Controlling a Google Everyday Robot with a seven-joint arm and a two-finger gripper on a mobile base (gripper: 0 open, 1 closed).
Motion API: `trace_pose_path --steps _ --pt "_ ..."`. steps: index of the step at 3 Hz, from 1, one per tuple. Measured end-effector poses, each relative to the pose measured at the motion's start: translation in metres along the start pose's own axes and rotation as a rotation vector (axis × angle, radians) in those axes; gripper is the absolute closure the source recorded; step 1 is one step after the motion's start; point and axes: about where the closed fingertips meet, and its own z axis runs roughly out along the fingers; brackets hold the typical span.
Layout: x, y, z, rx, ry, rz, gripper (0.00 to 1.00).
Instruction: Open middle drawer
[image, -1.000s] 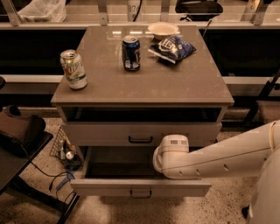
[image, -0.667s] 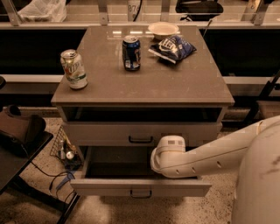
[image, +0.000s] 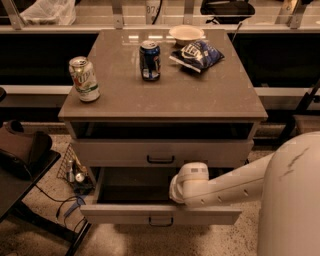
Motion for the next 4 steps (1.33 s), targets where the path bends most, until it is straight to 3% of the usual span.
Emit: trace_pose_path --steps 2,3,4 --pt "0.012 0.034 0.044 -0.066 -0.008 0.027 1.0" --pt "0.012 0.034 0.044 -0.066 -0.008 0.028 1.0" --pt "0.044 0.06 0.038 -0.075 0.026 0.078 1.0"
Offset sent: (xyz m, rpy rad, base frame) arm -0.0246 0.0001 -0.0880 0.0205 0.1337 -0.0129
